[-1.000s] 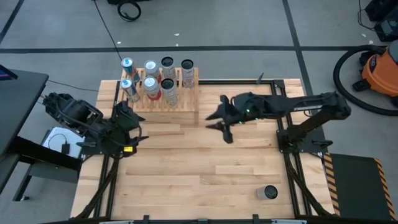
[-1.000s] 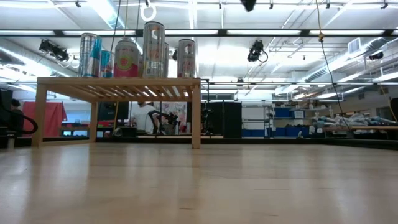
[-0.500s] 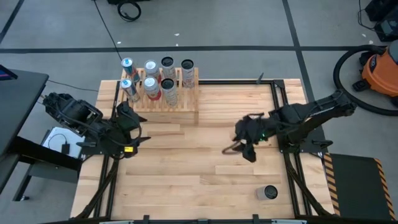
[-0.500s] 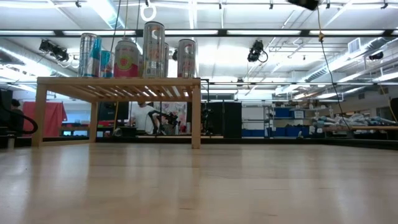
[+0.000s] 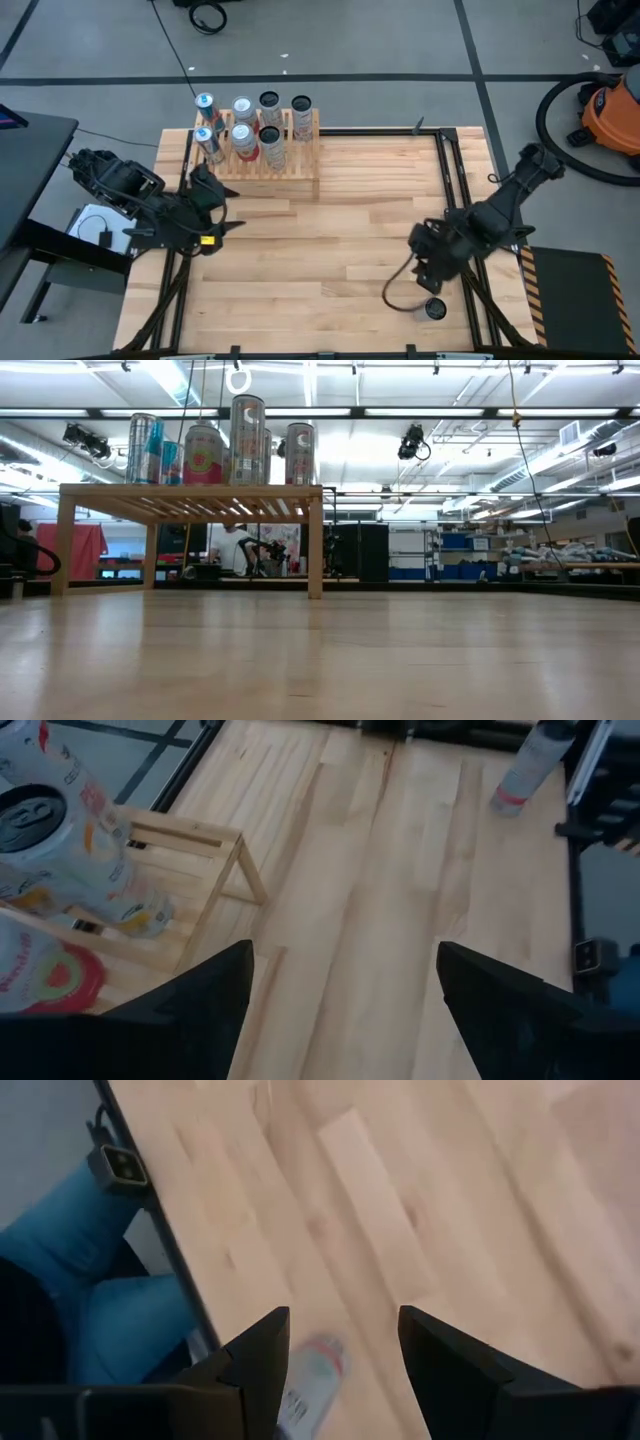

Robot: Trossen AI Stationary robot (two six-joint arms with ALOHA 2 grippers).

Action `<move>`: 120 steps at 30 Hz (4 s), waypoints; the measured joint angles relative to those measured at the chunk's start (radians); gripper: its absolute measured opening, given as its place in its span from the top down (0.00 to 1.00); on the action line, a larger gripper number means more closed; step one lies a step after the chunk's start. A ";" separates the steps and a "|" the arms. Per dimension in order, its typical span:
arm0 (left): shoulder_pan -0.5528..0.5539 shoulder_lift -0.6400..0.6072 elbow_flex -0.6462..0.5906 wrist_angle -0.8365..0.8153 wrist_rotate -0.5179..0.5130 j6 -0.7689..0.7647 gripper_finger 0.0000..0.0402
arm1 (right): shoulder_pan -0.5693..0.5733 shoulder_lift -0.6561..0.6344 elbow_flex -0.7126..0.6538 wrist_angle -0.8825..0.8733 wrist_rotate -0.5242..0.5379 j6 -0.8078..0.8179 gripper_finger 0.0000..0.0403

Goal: Place canned beverage on shelf
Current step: Put the white and pink soda can on the shelf aligned with the other white and pink soda can on the shelf

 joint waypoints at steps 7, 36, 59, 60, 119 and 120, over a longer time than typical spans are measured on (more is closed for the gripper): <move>0.000 0.000 0.000 0.085 0.000 0.001 0.21 | 0.158 0.020 0.000 -0.083 0.045 0.212 0.51; 0.000 0.000 0.000 0.087 0.000 -0.104 0.21 | 0.149 0.047 0.000 0.114 0.059 -0.084 0.40; 0.000 0.000 0.000 0.176 0.000 -0.105 0.21 | 0.275 0.046 -0.008 0.089 0.036 -0.016 0.36; 0.000 0.000 0.000 0.181 0.000 -0.105 0.21 | 0.290 0.046 -0.017 0.084 0.045 0.008 0.36; -0.002 0.000 0.000 0.188 0.002 -0.130 0.21 | 0.296 0.022 -0.225 0.716 0.159 -0.276 0.34; -0.002 0.000 0.000 0.192 0.017 -0.131 0.21 | 0.290 0.022 -0.225 0.716 0.186 -0.295 0.34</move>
